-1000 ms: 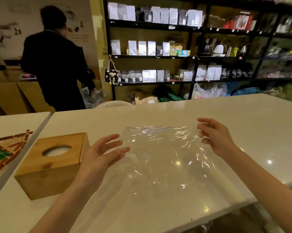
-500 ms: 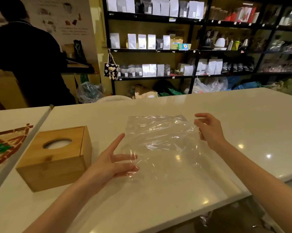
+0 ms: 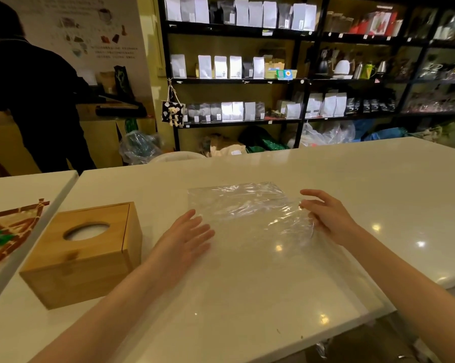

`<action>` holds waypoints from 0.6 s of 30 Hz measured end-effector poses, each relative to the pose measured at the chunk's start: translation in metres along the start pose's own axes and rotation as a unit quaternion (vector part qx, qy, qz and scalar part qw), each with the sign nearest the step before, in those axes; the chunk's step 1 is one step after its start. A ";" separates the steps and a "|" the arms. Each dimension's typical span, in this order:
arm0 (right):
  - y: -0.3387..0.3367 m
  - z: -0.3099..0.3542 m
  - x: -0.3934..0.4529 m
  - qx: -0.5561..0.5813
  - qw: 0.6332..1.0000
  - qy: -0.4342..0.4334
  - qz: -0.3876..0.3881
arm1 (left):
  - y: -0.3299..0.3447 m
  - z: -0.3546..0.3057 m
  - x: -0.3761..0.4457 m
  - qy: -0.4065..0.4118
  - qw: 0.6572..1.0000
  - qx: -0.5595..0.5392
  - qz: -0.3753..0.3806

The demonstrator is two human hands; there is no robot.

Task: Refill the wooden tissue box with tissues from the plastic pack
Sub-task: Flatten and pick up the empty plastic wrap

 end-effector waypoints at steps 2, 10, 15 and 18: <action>0.000 0.001 0.000 -0.011 0.999 0.011 0.032 | 0.000 -0.002 0.018 0.013 0.999 -0.013 -0.048; -0.005 0.023 -0.003 -0.134 0.989 -0.027 0.060 | 0.011 -0.025 0.029 0.124 0.954 0.252 -0.109; -0.005 0.061 -0.007 -0.151 0.979 -0.137 -0.011 | 0.029 -0.072 0.010 0.266 0.851 0.423 -0.162; -0.002 0.089 -0.014 -0.207 0.954 -0.210 -0.055 | 0.038 -0.102 -0.005 0.366 0.778 0.473 -0.194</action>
Point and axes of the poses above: each hand's wrist, its own x-axis towards the middle knuckle, its own y-axis out of the palm, z = x × y, the point moved 3 cm from there along x, towards the middle knuckle, and after that the axes turned 2 degrees about z, right-handed, at the moved point
